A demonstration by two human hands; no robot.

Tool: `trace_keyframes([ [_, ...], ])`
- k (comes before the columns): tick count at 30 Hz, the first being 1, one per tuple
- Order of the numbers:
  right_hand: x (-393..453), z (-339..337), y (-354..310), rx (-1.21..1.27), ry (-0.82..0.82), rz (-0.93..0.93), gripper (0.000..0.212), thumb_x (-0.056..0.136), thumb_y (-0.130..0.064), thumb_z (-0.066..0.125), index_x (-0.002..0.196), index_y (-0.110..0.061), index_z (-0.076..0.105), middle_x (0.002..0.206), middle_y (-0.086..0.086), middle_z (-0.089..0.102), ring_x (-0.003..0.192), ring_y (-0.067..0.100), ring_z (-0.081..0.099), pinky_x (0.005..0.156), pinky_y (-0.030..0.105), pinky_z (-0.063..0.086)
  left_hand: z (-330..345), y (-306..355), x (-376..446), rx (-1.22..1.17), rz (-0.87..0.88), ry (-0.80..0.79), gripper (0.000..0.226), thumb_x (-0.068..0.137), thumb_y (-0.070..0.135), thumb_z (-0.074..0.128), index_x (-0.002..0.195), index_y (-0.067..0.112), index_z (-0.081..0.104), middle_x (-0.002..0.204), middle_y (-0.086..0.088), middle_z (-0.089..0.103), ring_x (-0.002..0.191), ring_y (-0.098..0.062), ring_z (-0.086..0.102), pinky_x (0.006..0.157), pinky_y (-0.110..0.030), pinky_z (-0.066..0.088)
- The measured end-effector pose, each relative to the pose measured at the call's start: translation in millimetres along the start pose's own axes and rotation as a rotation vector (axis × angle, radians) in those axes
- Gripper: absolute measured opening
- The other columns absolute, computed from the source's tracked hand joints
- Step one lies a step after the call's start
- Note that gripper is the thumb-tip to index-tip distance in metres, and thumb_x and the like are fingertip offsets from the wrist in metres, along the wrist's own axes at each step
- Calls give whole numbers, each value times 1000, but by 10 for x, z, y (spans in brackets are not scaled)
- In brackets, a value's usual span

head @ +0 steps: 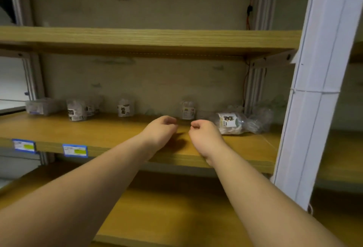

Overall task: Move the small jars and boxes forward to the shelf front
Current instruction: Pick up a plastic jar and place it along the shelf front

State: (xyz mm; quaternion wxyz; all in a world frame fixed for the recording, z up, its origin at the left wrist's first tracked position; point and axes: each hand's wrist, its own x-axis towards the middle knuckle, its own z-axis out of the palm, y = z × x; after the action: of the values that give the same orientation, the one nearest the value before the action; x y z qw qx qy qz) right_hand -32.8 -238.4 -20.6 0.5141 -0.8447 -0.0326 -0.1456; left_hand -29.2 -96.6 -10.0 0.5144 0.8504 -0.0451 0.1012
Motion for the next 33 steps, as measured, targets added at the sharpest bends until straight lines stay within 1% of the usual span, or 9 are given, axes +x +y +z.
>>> trace_keyframes([
  [6, 86, -27, -113, -85, -148, 84, 45, 94, -8, 48, 137, -16, 54, 114, 6, 61, 79, 17, 57, 59, 24, 43, 68, 93, -2, 129, -37, 6, 38, 95, 18, 49, 130, 22, 61, 119, -5, 66, 105, -22, 62, 93, -32, 51],
  [11, 593, 88, -295, -132, -236, 222, 33, 95, -6, 45, 126, -1, 56, 100, 18, 60, 84, 27, 53, 65, 33, 42, 101, 147, 347, 240, -104, -55, 52, 98, 25, 46, 149, 15, 39, 145, -10, 50, 116, -24, 54, 94, -31, 43],
  [13, 808, 174, -290, -171, -192, 218, 32, 100, -7, 41, 128, -1, 55, 112, 18, 59, 89, 29, 52, 71, 33, 44, 117, 124, 542, 271, -69, -81, 57, 97, 27, 48, 151, 14, 36, 147, -14, 48, 123, -31, 55, 102, -36, 47],
  [16, 1071, 285, -249, -117, -115, 223, 40, 103, -2, 37, 143, 2, 43, 146, 20, 47, 129, 36, 49, 99, 35, 43, 126, 51, 861, 281, 27, -134, 51, 101, 30, 47, 148, 15, 38, 143, -14, 51, 122, -32, 56, 104, -38, 46],
  [18, 1254, 390, -218, -90, -74, 248, 43, 105, -5, 36, 148, 2, 38, 151, 20, 43, 136, 33, 45, 102, 32, 41, 97, -21, 1094, 286, 92, -175, 49, 102, 35, 45, 147, 15, 39, 144, -12, 51, 124, -29, 54, 103, -34, 44],
  [21, 1506, 515, -68, -140, 29, 212, 38, 104, -18, 45, 137, -2, 53, 126, 16, 61, 111, 30, 62, 89, 30, 50, 69, -154, 1429, 285, 146, -227, 42, 101, 34, 49, 140, 17, 45, 135, -5, 56, 110, -24, 58, 88, -29, 45],
  [25, 1736, 621, 183, -166, 143, 178, 25, 93, -11, 49, 112, -10, 66, 103, 12, 69, 89, 32, 69, 78, 45, 61, 116, -322, 1795, 172, 164, -106, 26, 99, 33, 51, 122, 22, 57, 112, 0, 66, 75, -10, 55, 56, -24, 38],
  [28, 1747, 629, 219, -154, 177, 130, 25, 96, -15, 46, 111, -16, 65, 103, 10, 68, 90, 33, 68, 80, 47, 61, 160, -419, 1911, 28, 123, -45, 22, 97, 31, 59, 118, 24, 56, 107, 2, 63, 82, -14, 57, 61, -25, 41],
  [33, 1758, 566, 208, -122, 303, -48, 7, 97, -28, 62, 103, -27, 60, 95, -4, 64, 84, 18, 63, 68, 29, 49, 163, -499, 2034, -174, 58, 15, 40, 93, 34, 67, 128, 18, 57, 122, -5, 67, 104, -24, 64, 85, -34, 52],
])
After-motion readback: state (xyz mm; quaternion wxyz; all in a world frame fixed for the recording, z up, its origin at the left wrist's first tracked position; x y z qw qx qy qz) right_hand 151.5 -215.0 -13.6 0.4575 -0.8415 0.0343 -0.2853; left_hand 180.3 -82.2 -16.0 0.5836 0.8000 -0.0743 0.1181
